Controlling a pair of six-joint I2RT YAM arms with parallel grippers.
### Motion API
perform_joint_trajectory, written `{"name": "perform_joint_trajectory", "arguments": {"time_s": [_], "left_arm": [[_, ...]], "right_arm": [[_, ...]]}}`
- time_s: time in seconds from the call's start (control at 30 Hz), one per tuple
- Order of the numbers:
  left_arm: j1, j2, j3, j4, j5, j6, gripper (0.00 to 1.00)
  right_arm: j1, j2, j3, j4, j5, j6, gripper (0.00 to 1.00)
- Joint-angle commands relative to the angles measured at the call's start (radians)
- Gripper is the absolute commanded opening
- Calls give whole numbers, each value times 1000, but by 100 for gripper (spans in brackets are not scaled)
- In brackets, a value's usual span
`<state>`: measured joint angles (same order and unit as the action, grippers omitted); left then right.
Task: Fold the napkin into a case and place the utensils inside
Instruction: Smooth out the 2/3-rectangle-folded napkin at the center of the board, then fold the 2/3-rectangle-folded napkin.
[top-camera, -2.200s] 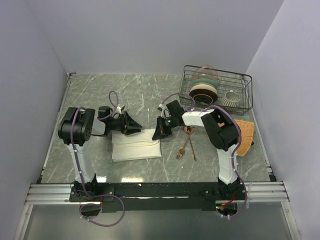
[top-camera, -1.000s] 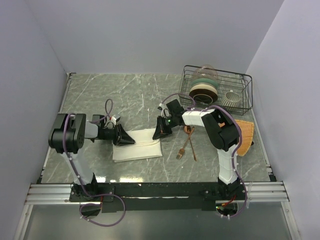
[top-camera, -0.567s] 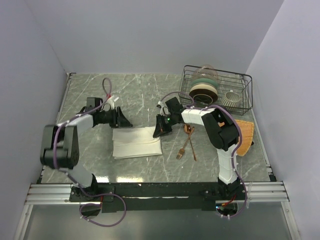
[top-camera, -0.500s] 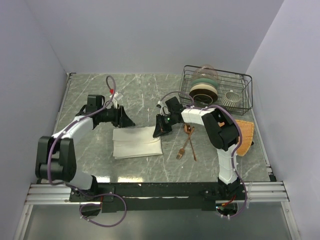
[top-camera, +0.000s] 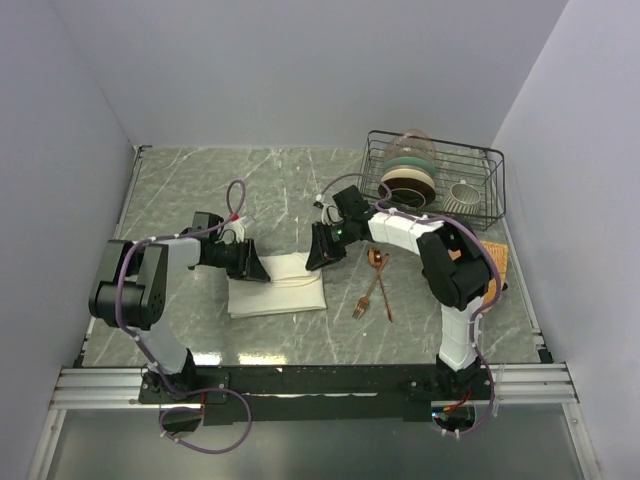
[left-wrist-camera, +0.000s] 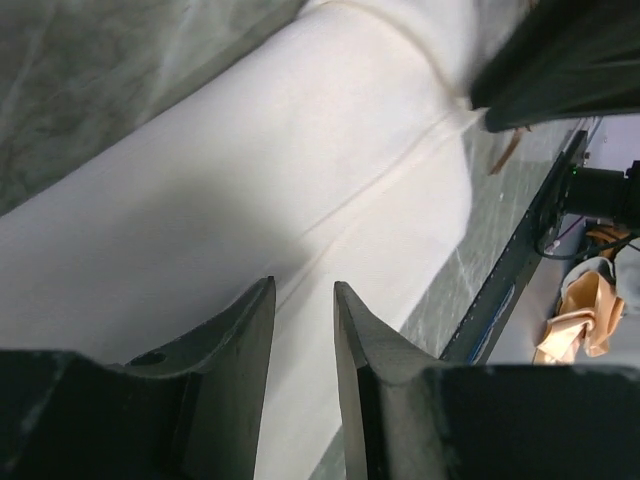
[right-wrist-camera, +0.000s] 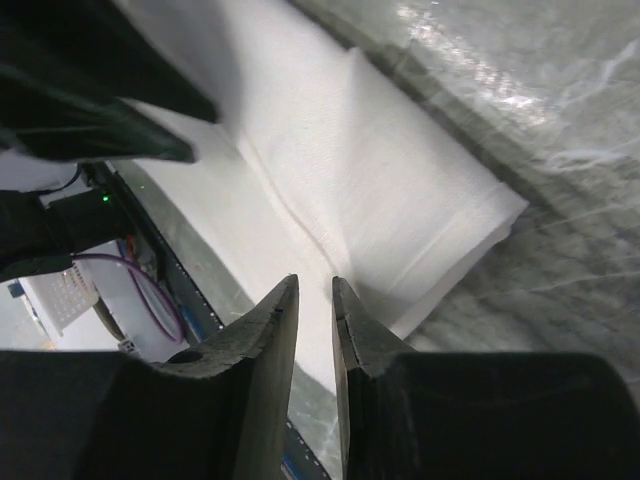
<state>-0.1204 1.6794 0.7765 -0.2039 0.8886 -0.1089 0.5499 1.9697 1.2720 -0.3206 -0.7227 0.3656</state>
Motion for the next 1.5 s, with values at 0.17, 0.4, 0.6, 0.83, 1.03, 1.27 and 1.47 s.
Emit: {"name": "perform_joint_trajectory", "arguments": {"time_s": [0.17, 0.4, 0.6, 0.83, 1.03, 1.27, 1.47], "left_arm": [[1, -48, 43, 8, 9, 24, 44], [-122, -348, 26, -167, -172, 548, 55], [-450, -607, -210, -37, -532, 816, 61], [-729, -594, -341, 113, -767, 842, 60], [-817, -506, -378, 256, -875, 848, 58], [-855, -411, -381, 264, -927, 873, 34], [-777, -399, -166, -72, -736, 720, 4]], "right_arm": [[19, 37, -3, -50, 65, -86, 26], [-7, 103, -11, -71, 109, -106, 24], [-5, 113, 6, -71, 111, -102, 24], [-11, 116, 6, -74, 112, -108, 23], [-8, 116, 1, -75, 120, -117, 22], [-5, 115, 0, -75, 126, -126, 21], [-8, 100, -19, -66, 151, -149, 19]]}}
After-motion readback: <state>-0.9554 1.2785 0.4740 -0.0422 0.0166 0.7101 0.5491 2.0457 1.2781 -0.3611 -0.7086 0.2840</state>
